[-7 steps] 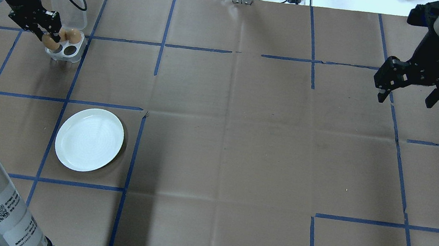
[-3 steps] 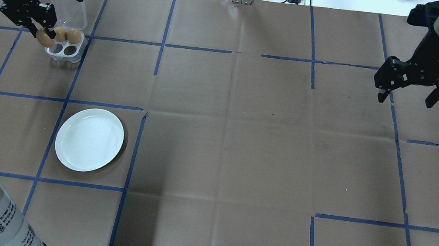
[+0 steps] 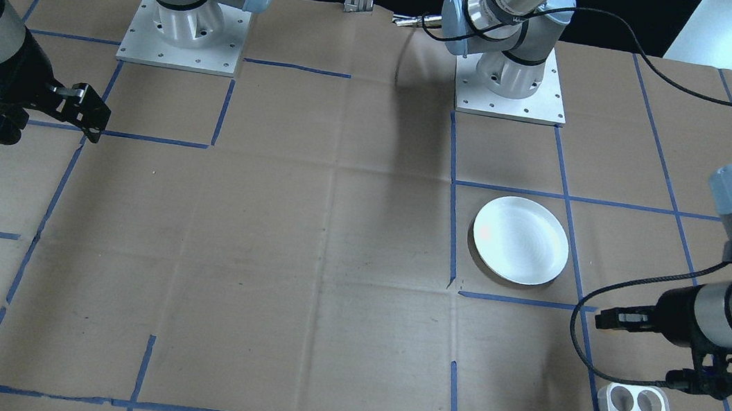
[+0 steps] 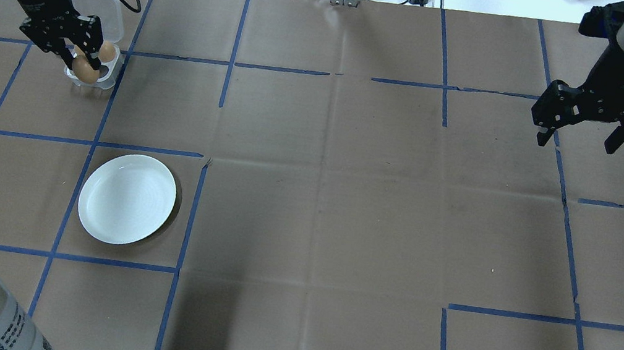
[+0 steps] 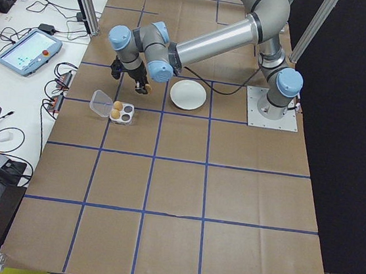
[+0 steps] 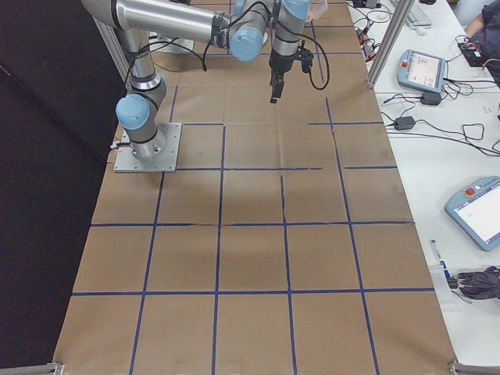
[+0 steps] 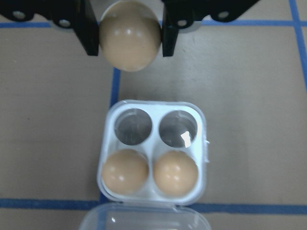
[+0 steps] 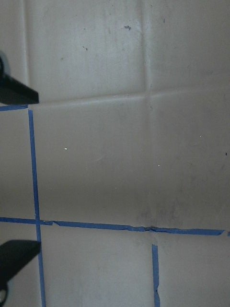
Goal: Place egg on plate
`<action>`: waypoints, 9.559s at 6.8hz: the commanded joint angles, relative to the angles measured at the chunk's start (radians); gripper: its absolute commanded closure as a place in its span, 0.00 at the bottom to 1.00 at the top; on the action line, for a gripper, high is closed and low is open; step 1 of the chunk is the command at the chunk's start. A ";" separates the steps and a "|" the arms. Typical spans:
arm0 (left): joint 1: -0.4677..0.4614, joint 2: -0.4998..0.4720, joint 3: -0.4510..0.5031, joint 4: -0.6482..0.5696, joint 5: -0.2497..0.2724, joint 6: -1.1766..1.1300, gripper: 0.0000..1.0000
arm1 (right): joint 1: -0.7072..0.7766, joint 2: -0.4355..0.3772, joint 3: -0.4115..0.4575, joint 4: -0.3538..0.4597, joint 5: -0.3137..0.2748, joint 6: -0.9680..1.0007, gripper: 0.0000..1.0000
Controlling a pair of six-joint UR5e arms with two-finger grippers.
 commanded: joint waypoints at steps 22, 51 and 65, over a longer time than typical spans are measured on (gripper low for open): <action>0.065 -0.162 0.093 0.269 0.012 0.792 0.02 | 0.000 0.000 0.000 0.000 0.000 0.000 0.00; 0.073 -0.184 0.187 0.289 -0.007 1.271 0.79 | 0.000 0.000 0.000 0.000 0.000 0.000 0.00; 0.028 0.289 -0.660 0.561 -0.077 0.735 0.00 | 0.000 0.000 0.000 0.000 0.000 0.000 0.00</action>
